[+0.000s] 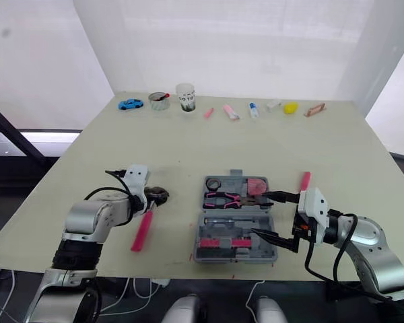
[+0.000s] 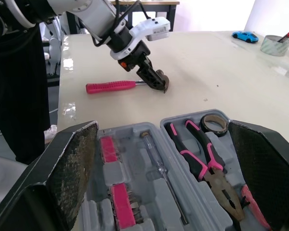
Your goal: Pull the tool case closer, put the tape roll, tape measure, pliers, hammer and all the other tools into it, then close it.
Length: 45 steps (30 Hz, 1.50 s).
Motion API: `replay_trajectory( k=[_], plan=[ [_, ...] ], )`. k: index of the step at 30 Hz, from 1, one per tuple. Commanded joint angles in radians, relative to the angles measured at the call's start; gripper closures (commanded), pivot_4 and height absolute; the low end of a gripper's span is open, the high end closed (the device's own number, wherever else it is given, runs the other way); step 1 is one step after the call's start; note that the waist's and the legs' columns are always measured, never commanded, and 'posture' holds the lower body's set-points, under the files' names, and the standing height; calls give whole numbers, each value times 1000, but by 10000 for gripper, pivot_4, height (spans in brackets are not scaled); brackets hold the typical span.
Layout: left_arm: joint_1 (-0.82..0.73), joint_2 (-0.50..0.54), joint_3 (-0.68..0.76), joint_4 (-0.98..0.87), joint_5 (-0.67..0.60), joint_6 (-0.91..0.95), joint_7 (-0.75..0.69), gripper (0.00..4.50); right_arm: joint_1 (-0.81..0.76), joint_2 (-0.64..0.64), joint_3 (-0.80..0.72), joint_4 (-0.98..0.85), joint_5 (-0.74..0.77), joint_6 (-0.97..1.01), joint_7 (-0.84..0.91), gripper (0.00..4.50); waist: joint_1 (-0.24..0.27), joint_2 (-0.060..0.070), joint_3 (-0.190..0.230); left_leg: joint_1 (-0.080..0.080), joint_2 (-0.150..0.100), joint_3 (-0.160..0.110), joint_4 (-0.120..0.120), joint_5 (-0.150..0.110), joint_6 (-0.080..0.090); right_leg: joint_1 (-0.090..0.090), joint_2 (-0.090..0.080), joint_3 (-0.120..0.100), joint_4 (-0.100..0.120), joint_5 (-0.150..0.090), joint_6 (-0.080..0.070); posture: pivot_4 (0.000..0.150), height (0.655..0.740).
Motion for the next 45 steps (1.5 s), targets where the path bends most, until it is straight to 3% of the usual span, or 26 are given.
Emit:
replay_trajectory(
  k=[1, 7, 14, 20, 23, 28, 29, 45],
  plan=[
    [56, 0, 26, -111, 25, -49, -7, 109, -7, 5, -6, -11, 1, -17, -2, 0, 1, 0, 0, 0, 0, 0, 0, 0, 0, 0, 0, 0, 0, 0, 0, 1500, 7400],
    [144, -69, 34, -167, 82, -207, 22, 109, -25, 13, -3, -1, 1, -13, -2, 0, 5, 0, 0, 0, 0, 0, 0, 0, 0, 0, -1, -1, 0, -1, -1, 1500, 7400],
    [207, -203, 49, -61, 166, -456, 95, 109, -32, 14, -4, 8, -1, -16, 2, 0, 4, 0, 0, 0, 0, 1, 0, 0, 0, 0, -1, 0, -1, 0, 0, 1500, 7400],
    [231, -208, 60, -8, 216, -556, 100, 109, -40, 17, 0, 8, 5, -7, 0, 0, 3, 0, 0, 0, 0, 0, 0, 0, 0, 0, -1, 0, -1, 0, 0, 1500, 7400],
    [221, -210, 63, 26, 213, -586, 75, 8843, -49, 21, 5, 11, 3, -6, 1, 0, 3, 0, 0, 0, 0, 1, 0, 0, 0, 0, -1, 0, -1, 0, 0, 1500, 7400],
    [208, -218, 48, 58, 212, -581, 38, 31853, -54, 22, 2, 14, 4, -4, 0, 0, 3, 0, 0, 0, 0, 0, 0, 0, 0, 0, -1, -1, -1, 0, 0, 1500, 7400],
    [206, -220, 47, 60, 214, -580, 37, 34245, -51, 21, 1, 12, 5, -2, 0, 0, 3, 1, 0, 0, 0, 0, 0, 0, 0, 0, -1, -1, -1, 0, 0, 1500, 7400],
    [161, -233, 59, 139, 220, -619, 17, 34245, -50, 22, 6, -22, 17, 22, -17, 0, 4, 2, -1, 0, 0, 0, 0, 0, 0, 1, -1, -1, -1, 0, 0, 1500, 7400]
  ],
)
